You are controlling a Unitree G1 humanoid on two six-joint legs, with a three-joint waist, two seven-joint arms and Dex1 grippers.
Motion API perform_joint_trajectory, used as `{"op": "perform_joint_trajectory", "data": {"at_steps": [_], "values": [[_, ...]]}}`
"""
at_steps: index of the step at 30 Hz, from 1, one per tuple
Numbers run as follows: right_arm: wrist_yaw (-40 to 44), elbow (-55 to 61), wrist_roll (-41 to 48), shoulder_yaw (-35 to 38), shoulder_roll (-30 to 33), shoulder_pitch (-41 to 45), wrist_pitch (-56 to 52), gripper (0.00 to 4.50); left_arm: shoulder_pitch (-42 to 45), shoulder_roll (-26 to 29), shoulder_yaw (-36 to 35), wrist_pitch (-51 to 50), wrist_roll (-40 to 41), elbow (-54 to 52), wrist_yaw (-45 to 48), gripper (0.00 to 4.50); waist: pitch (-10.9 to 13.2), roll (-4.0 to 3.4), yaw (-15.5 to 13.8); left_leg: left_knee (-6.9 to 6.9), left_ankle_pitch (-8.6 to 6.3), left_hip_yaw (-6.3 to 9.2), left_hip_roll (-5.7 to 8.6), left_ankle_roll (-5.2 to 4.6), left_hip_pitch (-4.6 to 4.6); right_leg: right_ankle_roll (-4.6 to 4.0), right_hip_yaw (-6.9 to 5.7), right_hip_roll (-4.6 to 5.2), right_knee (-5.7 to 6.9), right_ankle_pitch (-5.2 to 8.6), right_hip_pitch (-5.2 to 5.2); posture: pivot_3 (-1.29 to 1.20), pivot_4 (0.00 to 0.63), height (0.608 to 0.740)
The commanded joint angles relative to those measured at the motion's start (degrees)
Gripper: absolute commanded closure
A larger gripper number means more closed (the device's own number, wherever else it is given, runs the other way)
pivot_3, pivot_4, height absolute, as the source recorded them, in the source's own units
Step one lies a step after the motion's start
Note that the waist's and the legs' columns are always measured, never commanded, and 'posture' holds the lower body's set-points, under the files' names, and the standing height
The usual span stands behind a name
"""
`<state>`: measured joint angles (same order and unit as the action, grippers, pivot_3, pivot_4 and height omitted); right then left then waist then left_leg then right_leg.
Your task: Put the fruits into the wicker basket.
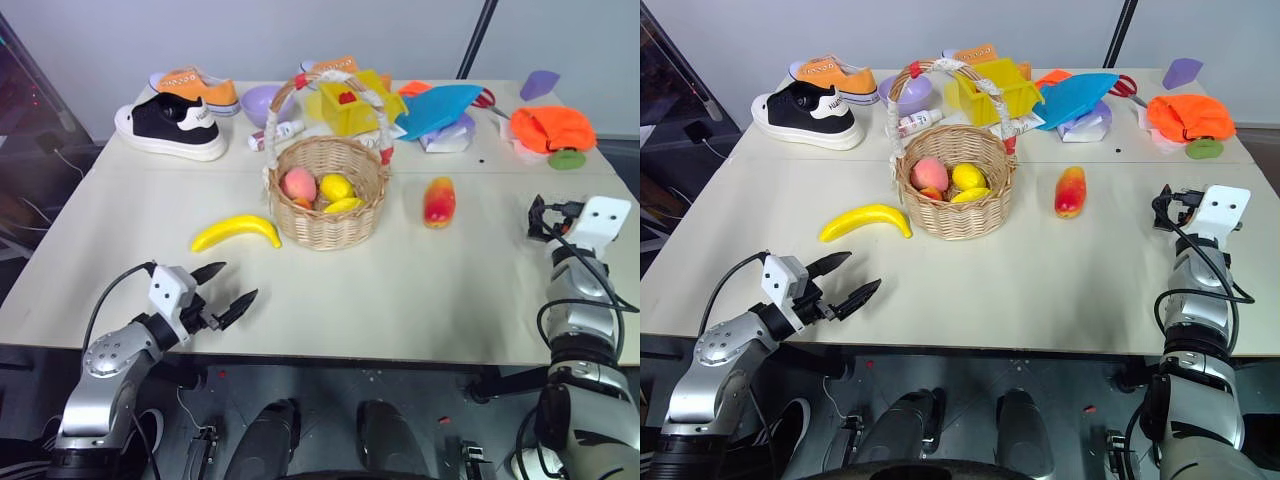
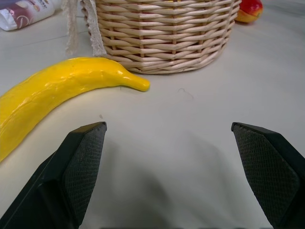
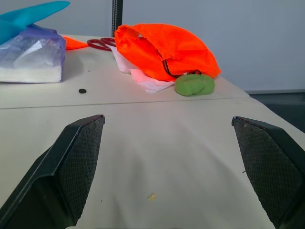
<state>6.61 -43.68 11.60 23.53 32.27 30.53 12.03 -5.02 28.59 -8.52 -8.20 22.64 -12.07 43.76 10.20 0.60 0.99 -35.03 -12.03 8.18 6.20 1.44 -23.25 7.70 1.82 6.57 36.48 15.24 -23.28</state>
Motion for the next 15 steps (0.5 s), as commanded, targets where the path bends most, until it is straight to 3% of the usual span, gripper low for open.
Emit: {"op": "perform_joint_trajectory", "data": {"at_steps": [1, 15], "values": [[0.3, 0.7, 0.4, 0.6, 0.4, 0.6, 1.6, 0.04, 0.5, 0.2, -0.5, 0.6, 0.4, -1.3, -0.2, 0.0, 0.0, 0.0, 0.0, 0.0, 0.0, 0.0, 0.0, 0.0, 0.0, 0.0, 0.0, 0.0, 0.0, 0.0, 0.0, 0.0, 0.15, 0.74], [3.2, 2.1, 0.3, -1.0, -0.8, -0.4, 2.4, 0.04, 1.2, 0.6, -0.5, 1.3, 0.6, -1.4, 1.1, 0.0, 0.0, -0.01, 0.0, 0.0, 0.0, 0.01, 0.0, 0.0, 0.0, 0.0, 0.01, 0.0, 0.0, 0.0, 0.0, 0.0, 0.15, 0.74]]}}
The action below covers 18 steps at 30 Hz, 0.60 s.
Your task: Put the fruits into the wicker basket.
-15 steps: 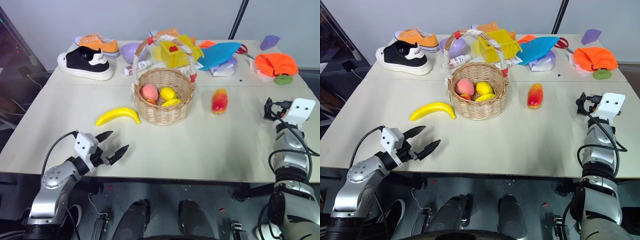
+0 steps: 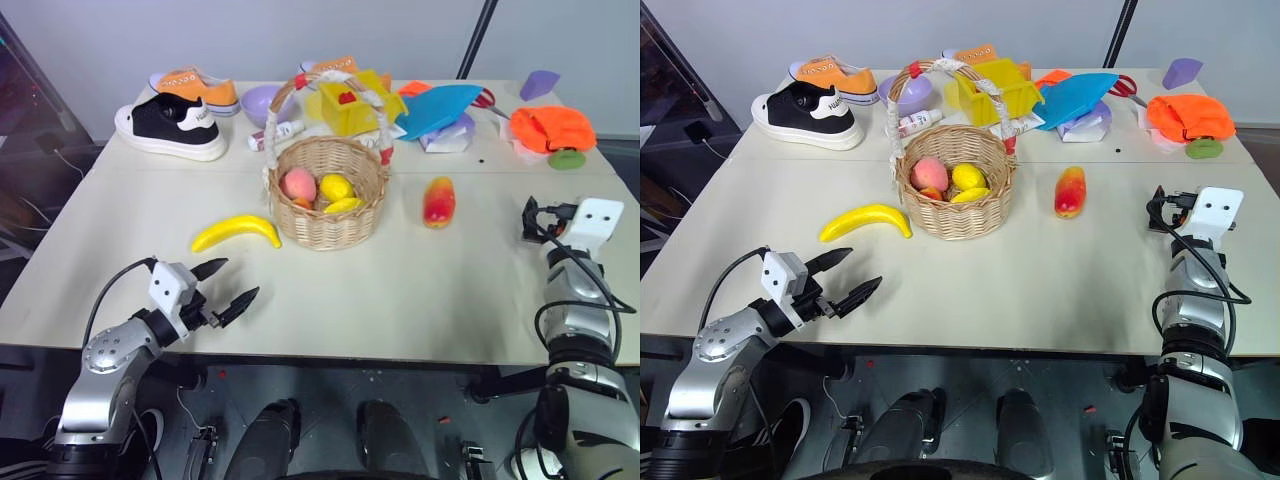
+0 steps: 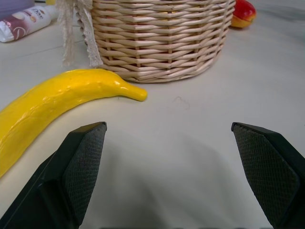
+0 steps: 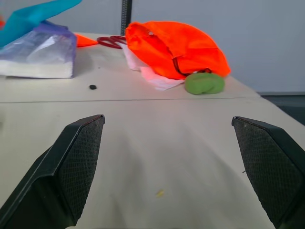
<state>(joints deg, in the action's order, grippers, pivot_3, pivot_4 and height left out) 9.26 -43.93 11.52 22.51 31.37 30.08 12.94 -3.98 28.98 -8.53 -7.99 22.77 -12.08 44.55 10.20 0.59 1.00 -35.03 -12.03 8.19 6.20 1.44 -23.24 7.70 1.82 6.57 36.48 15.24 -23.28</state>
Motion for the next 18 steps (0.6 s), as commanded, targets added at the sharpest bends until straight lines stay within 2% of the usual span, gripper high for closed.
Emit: {"op": "perform_joint_trajectory", "data": {"at_steps": [1, 12, 18], "values": [[0.8, 2.4, 0.3, 0.0, 0.1, 0.0, 1.6, 0.04, 0.1, 0.1, -0.5, 1.2, 0.5, -1.4, 0.3, 0.0, 0.0, 0.0, 0.0, 0.0, 0.0, 0.0, 0.0, 0.0, 0.0, 0.0, 0.0, 0.0, 0.0, 0.0, 0.0, 0.0, 0.15, 0.74], [4.8, 5.3, 2.3, 0.3, -0.9, -1.0, 1.3, 0.04, 0.5, 0.3, -0.4, 4.1, 0.2, -0.7, 2.2, 0.0, 0.0, -0.01, 0.0, 0.0, 0.0, 0.01, 0.0, 0.0, 0.0, 0.0, 0.0, 0.0, 0.0, 0.0, 0.0, 0.0, 0.15, 0.74], [10.8, 2.0, 3.8, 0.6, 0.1, -0.7, 2.6, 0.04, 0.3, -0.1, -0.3, 6.8, 0.2, -1.0, 3.2, 0.0, 0.0, -0.02, 0.0, 0.0, 0.0, 0.0, 0.0, 0.0, 0.01, 0.0, 0.01, 0.0, -0.02, 0.0, 0.02, 0.0, 0.15, 0.74]]}}
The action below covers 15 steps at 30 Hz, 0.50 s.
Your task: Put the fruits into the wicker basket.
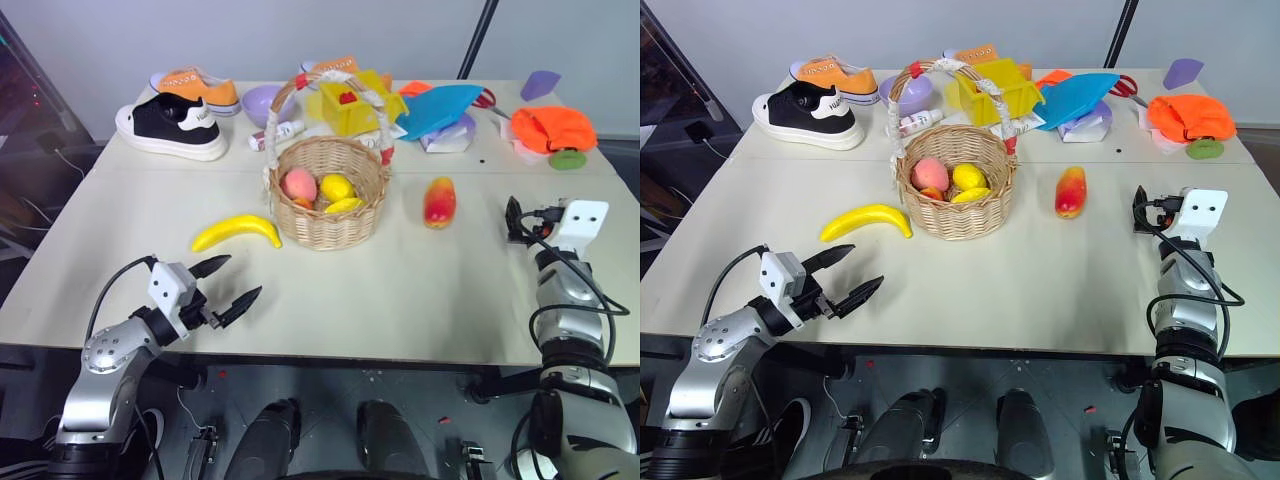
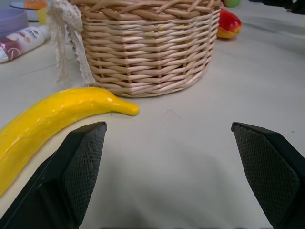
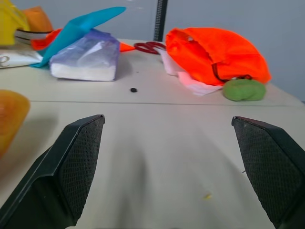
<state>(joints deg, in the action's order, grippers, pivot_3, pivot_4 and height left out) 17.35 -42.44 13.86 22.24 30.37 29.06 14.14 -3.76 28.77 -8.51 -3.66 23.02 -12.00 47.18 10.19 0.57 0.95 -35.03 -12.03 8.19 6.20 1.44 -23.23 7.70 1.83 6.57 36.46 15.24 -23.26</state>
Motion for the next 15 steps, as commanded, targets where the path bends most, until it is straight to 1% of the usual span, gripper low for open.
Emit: {"op": "perform_joint_trajectory", "data": {"at_steps": [1, 2, 6, 7, 9, 10, 11, 13, 15], "values": [[4.7, 3.9, 2.2, 0.5, 1.2, -1.2, 0.6, 0.04, 0.2, 0.4, -0.8, 2.8, 0.2, -1.2, 0.8, 0.0, 0.0, -0.02, 0.0, 0.0, 0.0, 0.0, 0.0, 0.0, 0.0, 0.0, 0.0, 0.0, 0.0, 0.0, 0.0, 0.0, 0.15, 0.74], [6.1, 6.4, 2.8, 0.3, 1.2, -2.4, 0.0, 0.04, 0.3, 0.6, -1.1, 3.1, 0.4, -1.2, 0.9, 0.0, 0.0, -0.03, 0.0, 0.0, 0.0, 0.0, 0.0, 0.0, 0.0, 0.0, 0.0, 0.0, 0.0, 0.0, 0.0, 0.0, 0.15, 0.74], [10.7, 20.7, 7.0, -0.7, 0.7, -9.9, -8.2, 0.04, 1.3, 1.9, -3.5, 2.8, 2.0, -0.4, 1.2, 0.0, 0.0, -0.05, -0.2, 0.01, -0.01, 0.05, -0.01, -0.01, -0.01, 0.0, 0.0, 0.0, 0.0, 0.0, -0.02, 0.0, 0.15, 0.74], [10.8, 24.3, 7.6, -1.4, 0.6, -11.4, -11.0, 0.04, 1.8, 2.1, -4.0, 2.6, 2.4, -0.2, 1.3, 0.0, 0.0, -0.05, -0.2, 0.01, -0.01, 0.06, -0.01, -0.02, -0.01, 0.0, 0.0, 0.0, -0.02, 0.0, -0.01, 0.0, 0.15, 0.74], [10.0, 32.3, 6.9, -5.9, 1.1, -12.5, -21.4, 0.04, 2.9, 3.8, -4.0, -1.9, 7.5, -3.1, 3.9, 0.0, 0.0, -0.08, 0.0, -0.01, -0.02, 0.06, -0.01, -0.02, -0.01, -0.01, 0.01, 0.01, -0.01, 0.01, -0.02, 0.0, 0.15, 0.74], [9.0, 35.3, 6.9, -7.4, 1.2, -11.9, -26.3, 0.04, 3.1, 4.9, -3.4, -3.7, 9.2, -4.9, 5.3, 0.0, 0.0, -0.08, 0.2, -0.02, -0.02, 0.06, -0.04, -0.02, 0.0, -0.04, 0.03, -0.02, -0.01, 0.0, -0.02, 0.0, 0.15, 0.74], [6.7, 37.3, 8.2, -7.7, 0.9, -9.6, -32.3, 0.04, 3.5, 6.2, -2.5, -4.6, 9.2, -6.4, 6.4, 0.0, 0.0, -0.1, 0.4, -0.01, -0.02, 0.04, -0.06, -0.02, -0.01, -0.13, 0.09, -0.04, -0.01, 0.02, -0.06, 0.0, 0.15, 0.74], [3.4, 39.5, 9.4, -7.6, 0.9, -5.7, -40.7, 0.04, 4.5, 7.8, -1.7, -6.4, 9.3, -7.9, 6.9, 0.0, 0.0, -0.23, 0.3, 0.0, -0.02, -0.03, -0.07, -0.02, -0.02, -0.24, 0.21, -0.07, 0.0, 0.07, -0.12, 0.0, 0.15, 0.74], [-0.1, 38.7, 7.5, -8.8, 1.8, -0.3, -48.2, 0.04, 7.4, 9.4, -1.8, -13.1, 13.5, -9.2, 5.9, 0.0, 0.0, -0.29, 0.0, -0.01, -0.02, -0.07, -0.06, -0.02, -0.03, -0.24, 0.22, -0.07, -0.01, 0.07, -0.12, 0.0, 0.15, 0.74]]}}
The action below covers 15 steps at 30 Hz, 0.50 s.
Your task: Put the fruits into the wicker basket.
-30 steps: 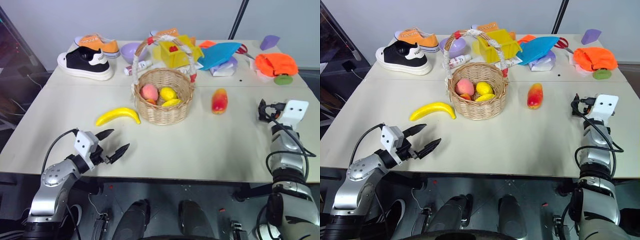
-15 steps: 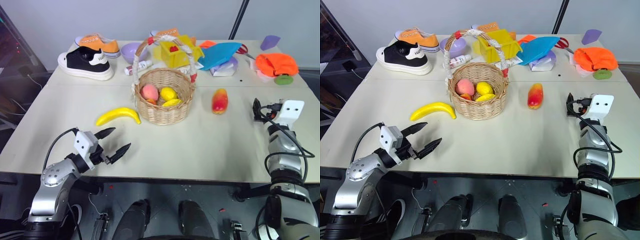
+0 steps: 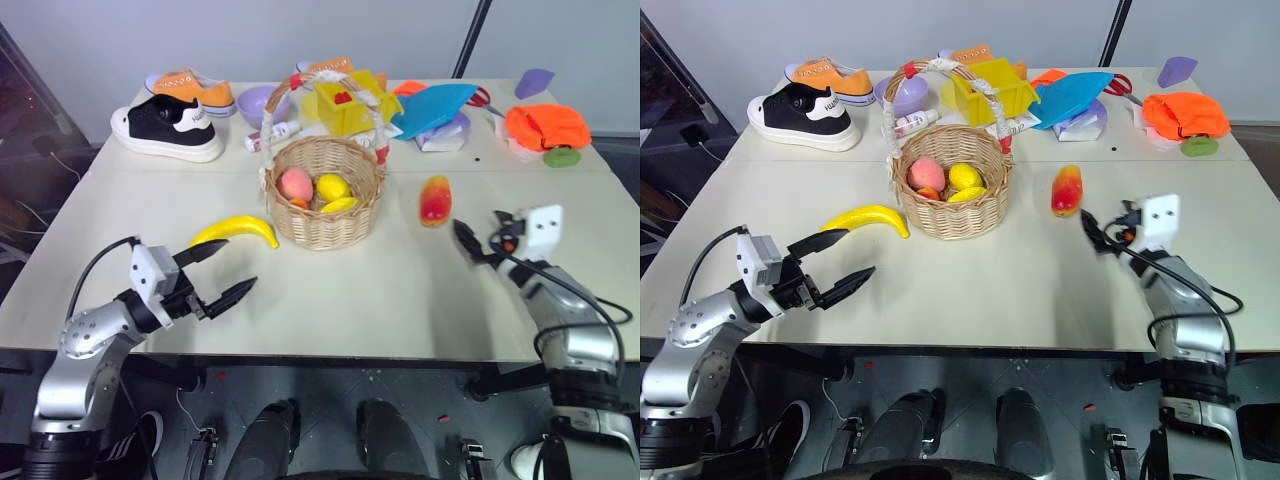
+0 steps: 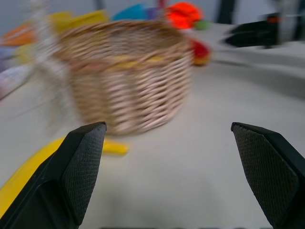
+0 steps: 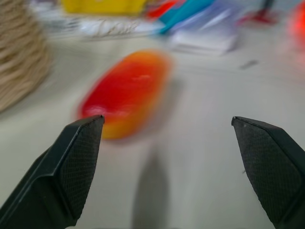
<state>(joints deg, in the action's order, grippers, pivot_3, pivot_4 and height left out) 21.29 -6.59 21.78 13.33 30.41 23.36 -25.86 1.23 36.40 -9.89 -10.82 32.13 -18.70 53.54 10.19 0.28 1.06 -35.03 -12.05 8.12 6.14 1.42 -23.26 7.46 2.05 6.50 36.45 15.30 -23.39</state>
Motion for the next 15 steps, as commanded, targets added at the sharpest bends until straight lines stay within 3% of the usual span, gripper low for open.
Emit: {"op": "perform_joint_trajectory", "data": {"at_steps": [1, 6, 15], "values": [[-5.1, 2.4, -0.8, -0.1, 1.8, 7.5, -11.0, 0.04, 3.6, 2.4, -0.2, -7.8, 5.1, -3.0, -0.8, 0.0, 0.0, 0.0, -0.3, 0.01, 0.0, 0.02, 0.0, 0.0, -0.02, 0.0, -0.01, -0.01, 0.0, 0.0, -0.02, 0.0, 0.15, 0.74], [-6.9, 0.3, -0.1, -1.6, 0.5, 16.2, -22.6, 0.04, 8.7, 2.8, 1.4, -15.2, 8.9, -6.2, -2.4, 0.0, 0.0, 0.03, -0.4, 0.01, -0.04, 0.06, 0.02, -0.07, -0.12, 0.15, -0.09, 0.0, -0.17, -0.09, 0.0, 0.0, 0.15, 0.74], [-8.2, -9.1, -5.8, -6.1, -0.6, 22.3, -24.8, 0.04, 11.9, -0.8, 3.6, -16.6, 8.0, -6.5, -5.0, 0.0, 0.0, 0.03, -0.2, 0.01, -0.07, -0.04, 0.02, -0.12, -0.12, 0.19, -0.06, 0.0, -0.2, -0.11, -0.01, 0.0, 0.15, 0.74]]}}
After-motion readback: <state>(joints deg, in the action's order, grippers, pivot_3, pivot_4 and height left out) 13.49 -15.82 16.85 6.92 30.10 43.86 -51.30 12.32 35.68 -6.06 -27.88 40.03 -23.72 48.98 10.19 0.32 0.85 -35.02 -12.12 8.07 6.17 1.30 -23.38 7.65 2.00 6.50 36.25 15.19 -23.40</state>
